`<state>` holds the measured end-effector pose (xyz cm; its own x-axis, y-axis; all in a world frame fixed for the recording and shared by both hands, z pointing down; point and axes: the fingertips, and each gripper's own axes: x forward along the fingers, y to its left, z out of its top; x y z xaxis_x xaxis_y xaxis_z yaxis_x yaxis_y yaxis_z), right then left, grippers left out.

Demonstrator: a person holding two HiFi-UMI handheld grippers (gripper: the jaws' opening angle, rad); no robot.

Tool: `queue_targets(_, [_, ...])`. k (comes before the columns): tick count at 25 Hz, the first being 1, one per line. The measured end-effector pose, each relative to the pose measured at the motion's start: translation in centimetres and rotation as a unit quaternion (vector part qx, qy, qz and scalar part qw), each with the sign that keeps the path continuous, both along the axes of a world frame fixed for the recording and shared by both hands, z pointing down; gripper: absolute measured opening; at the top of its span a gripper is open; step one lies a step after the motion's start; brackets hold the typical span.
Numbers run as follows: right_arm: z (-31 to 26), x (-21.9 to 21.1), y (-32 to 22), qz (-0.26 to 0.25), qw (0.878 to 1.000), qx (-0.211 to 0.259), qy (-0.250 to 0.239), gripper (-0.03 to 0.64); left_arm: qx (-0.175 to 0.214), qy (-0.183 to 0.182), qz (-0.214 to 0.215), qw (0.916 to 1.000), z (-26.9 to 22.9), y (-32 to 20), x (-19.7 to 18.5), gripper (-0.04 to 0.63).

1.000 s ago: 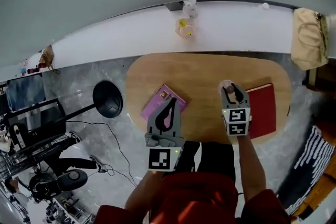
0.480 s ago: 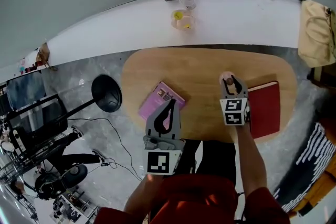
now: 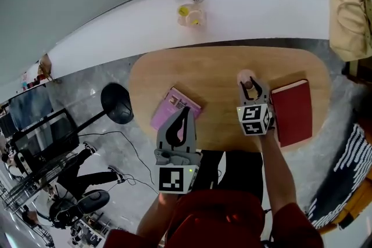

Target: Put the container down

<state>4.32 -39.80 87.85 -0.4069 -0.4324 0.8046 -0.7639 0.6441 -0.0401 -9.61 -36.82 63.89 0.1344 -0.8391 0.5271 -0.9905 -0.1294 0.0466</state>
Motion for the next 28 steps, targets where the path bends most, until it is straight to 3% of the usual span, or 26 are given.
queue_targets(9, [0.1,-0.1,0.0,0.01,1.0,0.004,-0.005,0.144,0.003,0.002,-0.003,1.0,-0.1,-0.1,0.5,0.006])
queue_targets(16, [-0.3,-0.2,0.3,0.01,1.0,-0.007,-0.016,0.19,0.007,-0.006,-0.004,1.0,-0.8,-0.2,0.6,0.006])
queue_targets(28, [-5.2,1.2,1.2,-0.001,0.999,0.013,-0.04,0.198,0.035,-0.021,-0.007,0.9991,-3.5,-0.5,2.0,0.006])
